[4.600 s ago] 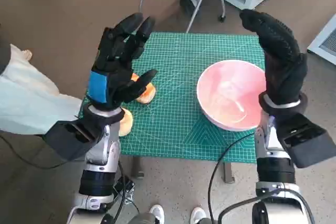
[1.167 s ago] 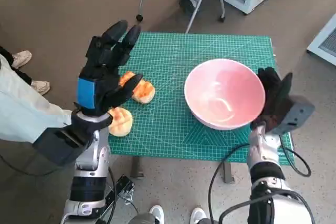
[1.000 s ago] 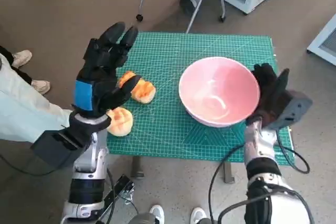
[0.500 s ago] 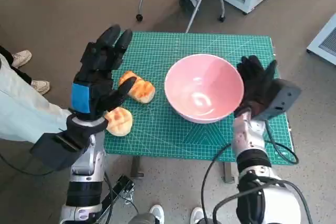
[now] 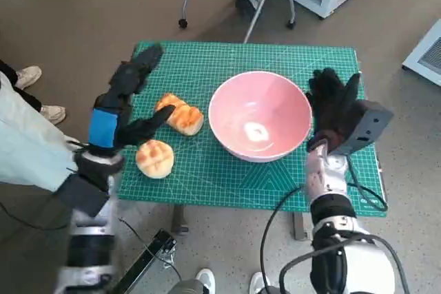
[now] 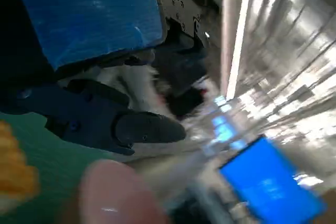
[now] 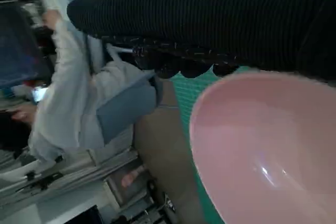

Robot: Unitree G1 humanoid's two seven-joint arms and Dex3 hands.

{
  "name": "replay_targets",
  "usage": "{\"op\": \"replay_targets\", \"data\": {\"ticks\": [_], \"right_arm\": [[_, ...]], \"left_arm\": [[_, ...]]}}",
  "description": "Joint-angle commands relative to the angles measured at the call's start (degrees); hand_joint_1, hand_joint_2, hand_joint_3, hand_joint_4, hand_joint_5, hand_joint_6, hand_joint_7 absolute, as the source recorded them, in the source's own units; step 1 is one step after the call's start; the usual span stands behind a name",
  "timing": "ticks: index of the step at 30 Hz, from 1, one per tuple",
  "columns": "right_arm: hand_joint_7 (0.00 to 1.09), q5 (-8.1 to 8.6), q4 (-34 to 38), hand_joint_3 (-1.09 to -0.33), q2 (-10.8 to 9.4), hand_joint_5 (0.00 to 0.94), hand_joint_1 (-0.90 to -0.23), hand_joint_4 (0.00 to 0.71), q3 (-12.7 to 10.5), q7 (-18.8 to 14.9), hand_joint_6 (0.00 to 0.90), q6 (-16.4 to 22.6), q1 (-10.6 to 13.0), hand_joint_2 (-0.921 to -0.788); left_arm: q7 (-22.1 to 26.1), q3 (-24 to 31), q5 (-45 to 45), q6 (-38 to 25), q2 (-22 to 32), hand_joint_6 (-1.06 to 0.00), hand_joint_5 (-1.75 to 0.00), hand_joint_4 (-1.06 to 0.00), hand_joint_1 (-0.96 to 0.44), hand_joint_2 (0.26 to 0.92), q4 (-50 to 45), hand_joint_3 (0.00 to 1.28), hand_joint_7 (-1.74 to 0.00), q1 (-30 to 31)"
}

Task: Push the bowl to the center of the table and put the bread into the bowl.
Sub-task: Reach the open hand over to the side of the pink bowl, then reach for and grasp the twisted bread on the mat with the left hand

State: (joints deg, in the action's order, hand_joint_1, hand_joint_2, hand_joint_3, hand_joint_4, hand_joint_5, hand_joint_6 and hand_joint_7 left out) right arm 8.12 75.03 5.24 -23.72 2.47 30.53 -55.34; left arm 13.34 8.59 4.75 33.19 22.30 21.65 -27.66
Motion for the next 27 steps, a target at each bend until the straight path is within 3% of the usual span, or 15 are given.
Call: {"op": "replay_targets", "data": {"ticks": [1, 5, 11, 16, 19, 24, 27], "right_arm": [[0.69, -1.88, -1.4, -0.828, 1.7, 0.005, -0.528, 0.274, 2.2, -3.6, 0.089, 7.2, -0.5, -0.921], [0.65, -0.31, -3.5, -0.805, 2.3, 0.012, -0.548, 0.294, 2.5, -11.4, 0.095, 15.0, -0.8, -0.921], [0.65, 4.04, -8.5, -0.766, 2.6, 0.042, -0.527, 0.369, 2.9, -23.8, 0.126, 23.6, -0.4, -0.921], [0.65, 4.76, -13.5, -0.747, 3.5, 0.038, -0.515, 0.375, 5.5, -30.1, 0.111, 29.6, 1.5, -0.921], [0.69, 5.84, -15.9, -0.736, 4.0, 0.023, -0.547, 0.366, 6.7, -33.3, 0.079, 31.7, 2.4, -0.921], [0.76, 9.84, -20.3, -0.715, 4.1, 0.004, -0.614, 0.345, 8.0, -38.3, 0.041, 32.1, 4.1, -0.921], [0.78, 11.29, -22.4, -0.709, 4.1, 0.001, -0.614, 0.337, 8.6, -39.7, 0.040, 32.1, 5.1, -0.921]], "left_arm": [[-0.4, -2.0, 6.3, 0.8, 6.7, -0.38, 0.00, -0.42, -0.36, 0.921, 5.9, 0.15, -0.31, -6.0], [-0.9, -5.2, 12.0, 1.0, 10.9, -0.38, 0.00, -0.40, -0.39, 0.921, 11.4, 0.12, -0.30, -10.4], [2.6, -9.8, 14.4, 1.7, 13.7, -0.36, 0.00, -0.36, -0.41, 0.920, 21.7, 0.07, -0.28, -18.1], [6.5, -13.1, 14.7, 1.7, 13.6, -0.34, 0.00, -0.34, -0.40, 0.907, 30.2, 0.03, -0.25, -24.3], [7.8, -15.3, 15.8, 1.7, 13.5, -0.34, 0.00, -0.33, -0.37, 0.888, 34.3, 0.01, -0.24, -27.3], [8.9, -19.6, 19.5, -0.1, 12.8, -0.37, 0.00, -0.32, -0.29, 0.859, 39.7, 0.00, -0.17, -31.9], [8.6, -22.0, 21.7, -1.4, 12.2, -0.38, 0.00, -0.31, -0.25, 0.843, 42.1, 0.00, -0.14, -33.8]]}}
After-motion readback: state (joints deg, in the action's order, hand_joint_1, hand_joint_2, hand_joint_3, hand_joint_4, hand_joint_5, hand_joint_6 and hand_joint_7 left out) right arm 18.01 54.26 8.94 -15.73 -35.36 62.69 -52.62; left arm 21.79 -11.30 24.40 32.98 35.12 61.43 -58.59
